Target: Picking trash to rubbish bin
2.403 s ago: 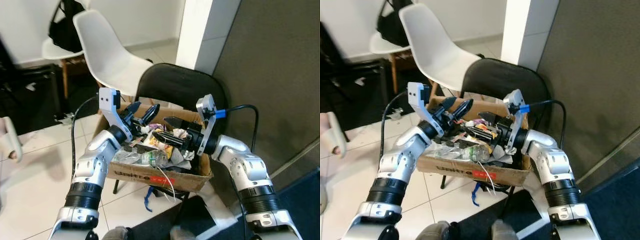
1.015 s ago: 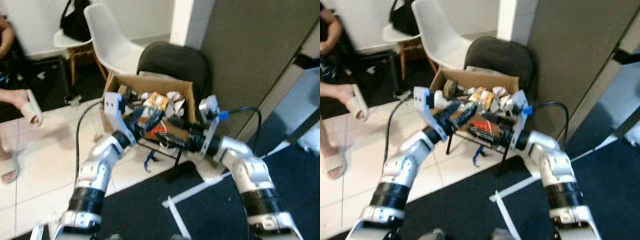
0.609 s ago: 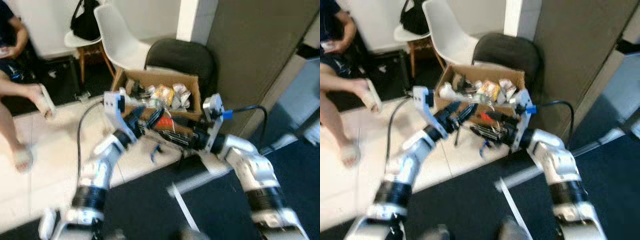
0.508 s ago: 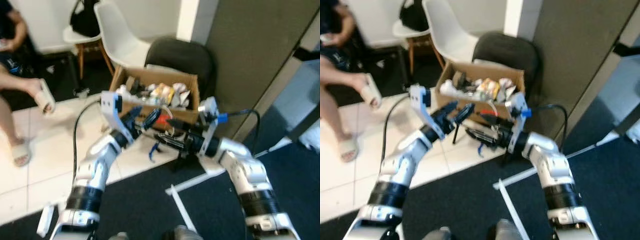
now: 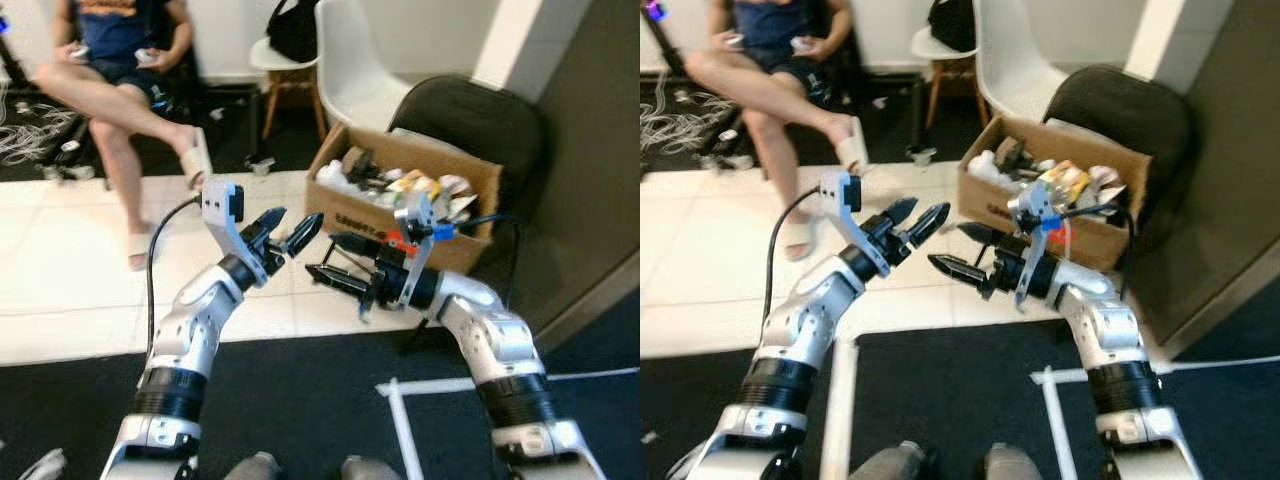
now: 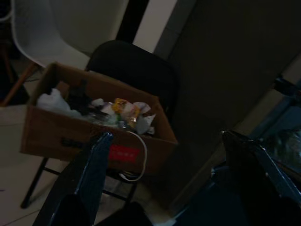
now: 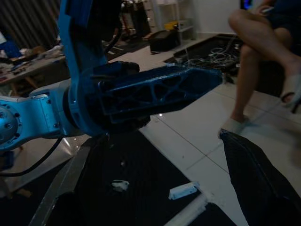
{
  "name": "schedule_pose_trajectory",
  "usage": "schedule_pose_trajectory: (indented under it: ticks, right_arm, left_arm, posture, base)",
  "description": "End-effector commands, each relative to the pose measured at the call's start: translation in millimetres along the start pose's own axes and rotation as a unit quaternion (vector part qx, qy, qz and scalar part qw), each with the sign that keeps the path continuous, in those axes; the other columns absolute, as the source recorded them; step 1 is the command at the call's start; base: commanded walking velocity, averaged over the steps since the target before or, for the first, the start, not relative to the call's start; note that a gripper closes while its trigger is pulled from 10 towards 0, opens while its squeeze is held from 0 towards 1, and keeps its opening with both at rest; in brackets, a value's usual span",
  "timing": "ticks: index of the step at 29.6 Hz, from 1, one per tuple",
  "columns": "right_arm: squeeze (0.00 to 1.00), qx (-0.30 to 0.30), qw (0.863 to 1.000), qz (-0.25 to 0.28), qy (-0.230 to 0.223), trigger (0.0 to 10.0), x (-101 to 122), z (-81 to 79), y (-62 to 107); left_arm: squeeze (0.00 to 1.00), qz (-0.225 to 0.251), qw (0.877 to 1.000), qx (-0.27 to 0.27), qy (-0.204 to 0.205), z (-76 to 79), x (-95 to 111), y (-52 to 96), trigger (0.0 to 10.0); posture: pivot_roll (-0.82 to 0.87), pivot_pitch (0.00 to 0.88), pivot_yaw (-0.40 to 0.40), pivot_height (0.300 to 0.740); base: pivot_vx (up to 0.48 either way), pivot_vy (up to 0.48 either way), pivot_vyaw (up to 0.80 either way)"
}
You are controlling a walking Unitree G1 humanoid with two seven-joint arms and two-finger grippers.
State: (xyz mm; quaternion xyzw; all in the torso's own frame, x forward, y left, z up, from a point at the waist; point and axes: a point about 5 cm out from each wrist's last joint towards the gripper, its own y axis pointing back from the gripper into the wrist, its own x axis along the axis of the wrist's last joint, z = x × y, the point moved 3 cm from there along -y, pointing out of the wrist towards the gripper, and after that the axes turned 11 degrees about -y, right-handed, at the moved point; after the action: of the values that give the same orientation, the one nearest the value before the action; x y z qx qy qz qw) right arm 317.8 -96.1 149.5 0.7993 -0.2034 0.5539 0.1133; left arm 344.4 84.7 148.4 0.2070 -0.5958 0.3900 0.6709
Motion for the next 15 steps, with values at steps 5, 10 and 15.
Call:
schedule_pose_trajectory:
  ticks: [5,10,15]
  right_arm:
    - [0.0,0.001,1.0,0.001,0.007,10.0,0.9,-0.4,0.7]
    - [0.0,0.001,1.0,0.003,0.007,10.0,0.9,-0.3,1.0]
    - [0.0,0.002,1.0,0.004,0.006,10.0,0.8,-0.4,1.1]
  left_arm:
    - [0.0,0.0,1.0,-0.003,0.004,1.1,-2.2,0.4,10.0]
    - [0.0,0.001,1.0,-0.001,0.003,0.7,-2.0,0.6,10.0]
    - [0.0,0.001,1.0,0.0,0.002,0.3,-2.1,0.9,10.0]
  posture:
    - [-0.06,0.0,-0.019,0.74]
    - [-0.06,0.0,-0.019,0.74]
    - [-0.06,0.0,-0.02,0.74]
  base:
    - [0.0,0.0,0.78]
    - [0.0,0.0,0.78]
    - [0.0,0.0,0.78]
